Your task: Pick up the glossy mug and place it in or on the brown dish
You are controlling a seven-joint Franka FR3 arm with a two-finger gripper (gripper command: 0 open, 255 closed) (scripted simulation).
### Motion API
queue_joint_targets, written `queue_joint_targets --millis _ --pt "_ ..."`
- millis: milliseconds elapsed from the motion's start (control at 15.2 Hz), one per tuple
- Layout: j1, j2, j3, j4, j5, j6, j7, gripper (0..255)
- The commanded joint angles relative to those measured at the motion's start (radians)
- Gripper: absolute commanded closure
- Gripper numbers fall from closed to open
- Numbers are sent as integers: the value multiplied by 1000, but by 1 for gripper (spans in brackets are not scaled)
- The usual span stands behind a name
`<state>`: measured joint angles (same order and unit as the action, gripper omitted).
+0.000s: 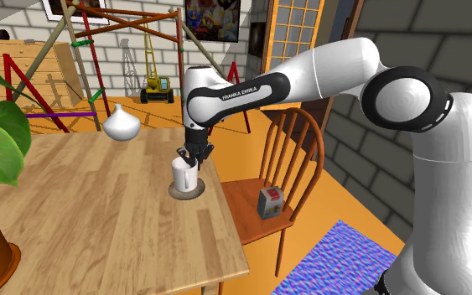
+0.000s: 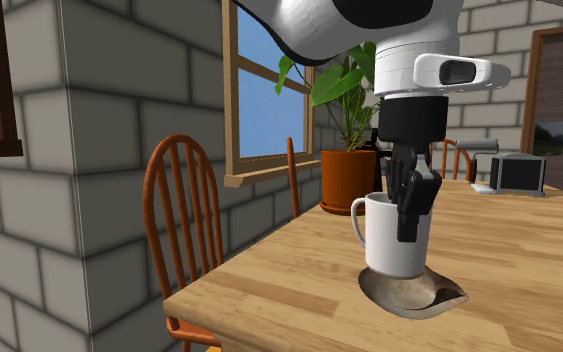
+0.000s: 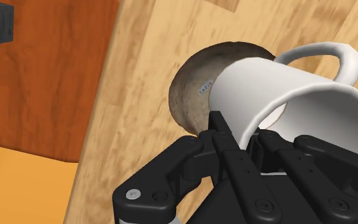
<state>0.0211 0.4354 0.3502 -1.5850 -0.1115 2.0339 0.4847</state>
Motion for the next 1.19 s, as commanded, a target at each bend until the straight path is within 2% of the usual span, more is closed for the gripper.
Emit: queue_joint_targets --millis 0,132,198,528,792,1122 --pt "0 0 0 0 0 1 0 255" --pt "0 0 0 0 0 1 0 255" --pt "0 0 0 0 0 1 0 0" --pt "0 1 0 0 0 1 0 0" --pt "-4 -36 6 76 14 -109 -9 0" --pt "-4 -36 6 76 14 -109 -9 0"
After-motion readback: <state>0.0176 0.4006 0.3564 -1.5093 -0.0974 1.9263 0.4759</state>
